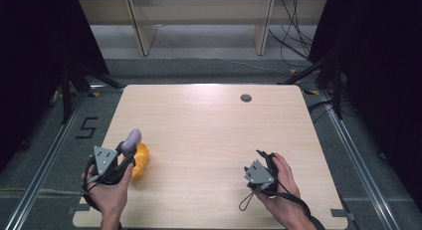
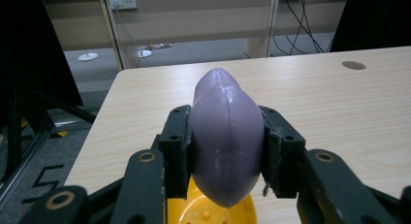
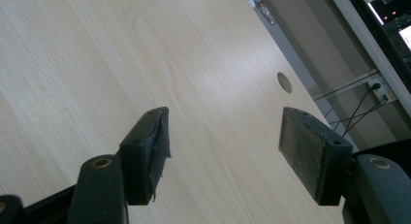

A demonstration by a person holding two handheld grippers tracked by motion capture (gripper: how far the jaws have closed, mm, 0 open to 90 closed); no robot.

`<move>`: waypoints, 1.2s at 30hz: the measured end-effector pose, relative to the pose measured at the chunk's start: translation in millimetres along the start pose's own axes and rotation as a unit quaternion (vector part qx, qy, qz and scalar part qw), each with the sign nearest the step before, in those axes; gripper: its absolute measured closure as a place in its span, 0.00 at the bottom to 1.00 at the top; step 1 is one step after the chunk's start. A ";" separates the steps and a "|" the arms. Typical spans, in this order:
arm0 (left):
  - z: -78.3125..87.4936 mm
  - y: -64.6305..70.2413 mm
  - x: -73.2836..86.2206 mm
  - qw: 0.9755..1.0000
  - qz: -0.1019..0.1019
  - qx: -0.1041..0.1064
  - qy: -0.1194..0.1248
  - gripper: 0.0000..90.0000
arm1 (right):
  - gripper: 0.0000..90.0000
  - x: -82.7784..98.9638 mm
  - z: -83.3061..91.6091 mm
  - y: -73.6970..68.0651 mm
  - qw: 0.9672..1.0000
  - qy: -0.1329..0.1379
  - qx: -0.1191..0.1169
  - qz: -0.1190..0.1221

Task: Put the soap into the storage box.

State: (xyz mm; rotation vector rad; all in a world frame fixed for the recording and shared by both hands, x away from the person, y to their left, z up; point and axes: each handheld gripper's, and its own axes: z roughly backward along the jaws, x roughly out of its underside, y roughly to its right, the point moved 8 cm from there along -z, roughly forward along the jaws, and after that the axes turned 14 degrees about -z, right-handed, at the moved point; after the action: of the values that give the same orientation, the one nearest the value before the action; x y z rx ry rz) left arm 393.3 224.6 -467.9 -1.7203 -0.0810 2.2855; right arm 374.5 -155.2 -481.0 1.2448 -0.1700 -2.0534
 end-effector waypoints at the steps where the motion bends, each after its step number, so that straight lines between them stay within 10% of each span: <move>1: -0.1 -0.3 1.8 1.000 -0.006 0.000 -0.004 0.65 | 0.40 -0.1 0.0 0.1 1.000 0.000 0.000 0.001; 36: -17.0 7.2 41.6 0.998 0.000 0.006 -0.060 0.65 | 0.40 0.4 -0.4 -0.4 1.000 -0.002 0.000 0.001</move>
State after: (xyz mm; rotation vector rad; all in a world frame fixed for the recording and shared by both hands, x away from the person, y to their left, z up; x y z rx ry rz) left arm 397.6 226.2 -513.2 -1.5753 -0.0913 2.3820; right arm 374.5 -155.0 -481.6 1.2404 -0.1718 -2.0534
